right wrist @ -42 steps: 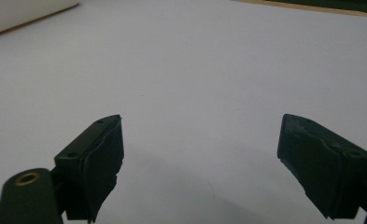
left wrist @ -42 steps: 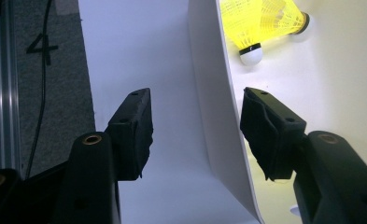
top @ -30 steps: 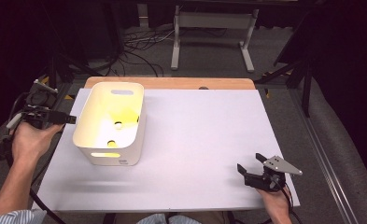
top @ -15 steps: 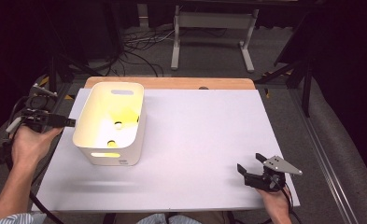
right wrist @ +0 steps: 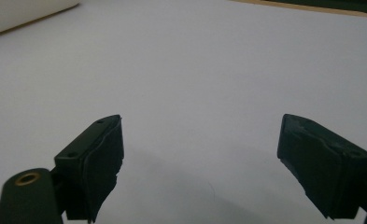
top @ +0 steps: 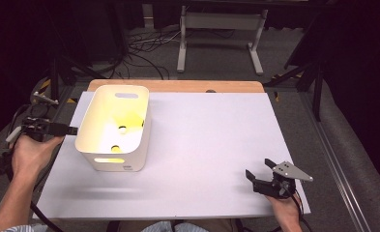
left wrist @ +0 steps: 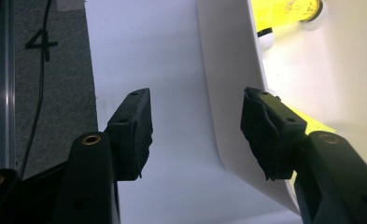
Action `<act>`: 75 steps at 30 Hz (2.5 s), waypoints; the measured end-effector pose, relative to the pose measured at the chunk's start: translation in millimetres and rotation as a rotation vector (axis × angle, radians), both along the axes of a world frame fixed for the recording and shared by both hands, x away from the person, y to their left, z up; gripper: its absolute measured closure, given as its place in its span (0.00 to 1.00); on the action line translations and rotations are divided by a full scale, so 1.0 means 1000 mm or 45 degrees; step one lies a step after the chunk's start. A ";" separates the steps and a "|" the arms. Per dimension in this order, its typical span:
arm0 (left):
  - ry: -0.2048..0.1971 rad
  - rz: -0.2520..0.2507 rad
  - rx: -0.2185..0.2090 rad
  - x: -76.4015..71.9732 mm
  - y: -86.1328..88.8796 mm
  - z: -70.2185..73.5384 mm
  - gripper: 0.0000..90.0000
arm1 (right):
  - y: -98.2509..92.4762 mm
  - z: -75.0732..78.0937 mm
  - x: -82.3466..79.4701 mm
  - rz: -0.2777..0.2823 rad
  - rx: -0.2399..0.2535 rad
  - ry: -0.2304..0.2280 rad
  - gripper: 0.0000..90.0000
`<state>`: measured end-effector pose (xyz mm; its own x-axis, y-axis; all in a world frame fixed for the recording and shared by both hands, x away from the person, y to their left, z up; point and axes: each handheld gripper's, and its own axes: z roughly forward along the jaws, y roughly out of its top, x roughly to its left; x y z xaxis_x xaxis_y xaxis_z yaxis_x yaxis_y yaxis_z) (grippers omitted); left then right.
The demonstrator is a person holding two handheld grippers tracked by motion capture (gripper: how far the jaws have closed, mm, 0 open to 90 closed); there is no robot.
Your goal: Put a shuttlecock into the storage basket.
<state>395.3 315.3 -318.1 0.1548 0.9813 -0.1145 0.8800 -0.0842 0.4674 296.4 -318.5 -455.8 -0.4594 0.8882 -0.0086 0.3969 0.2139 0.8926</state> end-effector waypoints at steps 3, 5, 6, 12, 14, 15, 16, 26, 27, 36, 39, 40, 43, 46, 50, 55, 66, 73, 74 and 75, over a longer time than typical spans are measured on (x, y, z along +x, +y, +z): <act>0.006 0.004 -0.004 -0.002 0.001 -0.003 0.49 | 0.000 0.000 0.000 0.000 -0.001 -0.001 0.17; 0.002 0.007 -0.008 -0.004 0.001 -0.006 0.49 | 0.000 0.000 0.000 0.000 0.000 -0.001 0.17; 0.001 0.006 -0.007 -0.004 0.002 -0.007 0.49 | 0.000 0.000 0.000 0.000 0.000 -0.001 0.17; 0.003 0.012 -0.011 -0.008 0.004 -0.013 0.49 | 0.000 0.000 0.000 -0.001 0.002 0.000 0.17; 0.003 0.009 -0.013 -0.010 0.006 -0.015 0.49 | 0.000 0.000 0.000 -0.001 0.000 0.000 0.17; -0.003 0.013 -0.017 -0.012 0.006 -0.016 0.49 | 0.000 0.000 0.000 -0.002 0.000 0.000 0.17; -0.001 0.009 -0.017 -0.013 0.007 -0.017 0.49 | 0.000 0.000 0.000 -0.002 0.000 0.000 0.17; -0.003 0.011 -0.024 -0.018 0.009 -0.023 0.49 | 0.001 0.000 0.000 -0.002 0.000 0.000 0.17; -0.004 0.011 -0.021 -0.018 0.008 -0.023 0.49 | 0.001 0.000 0.000 -0.002 0.000 0.000 0.17; -0.010 0.010 -0.029 -0.022 0.007 -0.028 0.47 | 0.001 0.000 0.000 0.003 -0.003 -0.001 0.17; -0.007 0.009 -0.027 -0.023 0.007 -0.029 0.47 | 0.001 0.000 0.000 0.005 -0.001 -0.002 0.17; -0.012 0.014 -0.029 -0.024 0.006 -0.030 0.47 | 0.001 0.000 0.000 0.005 -0.001 -0.002 0.17; -0.008 0.015 -0.031 -0.025 0.006 -0.032 0.46 | 0.001 0.000 0.000 0.005 -0.001 -0.001 0.17; -0.013 0.021 -0.030 -0.027 0.007 -0.034 0.46 | 0.001 0.000 0.000 0.005 0.000 -0.001 0.17; -0.022 0.025 -0.034 -0.030 0.007 -0.036 0.46 | 0.001 0.000 0.000 0.005 -0.001 -0.001 0.17; -0.031 0.024 -0.037 -0.033 0.008 -0.040 0.45 | 0.001 0.000 0.000 0.006 0.000 -0.001 0.17; -0.030 0.022 -0.055 -0.042 0.009 -0.051 0.45 | 0.002 0.000 0.000 0.004 0.001 0.002 0.17; -0.042 0.013 -0.063 -0.046 0.007 -0.055 0.45 | 0.002 0.000 0.000 0.006 -0.001 -0.001 0.17; -0.048 0.007 -0.064 -0.047 0.007 -0.055 0.45 | 0.002 0.000 0.000 0.005 -0.001 -0.001 0.17; -0.051 0.007 -0.060 -0.048 0.006 -0.055 0.45 | 0.002 0.000 0.000 0.005 0.000 -0.001 0.17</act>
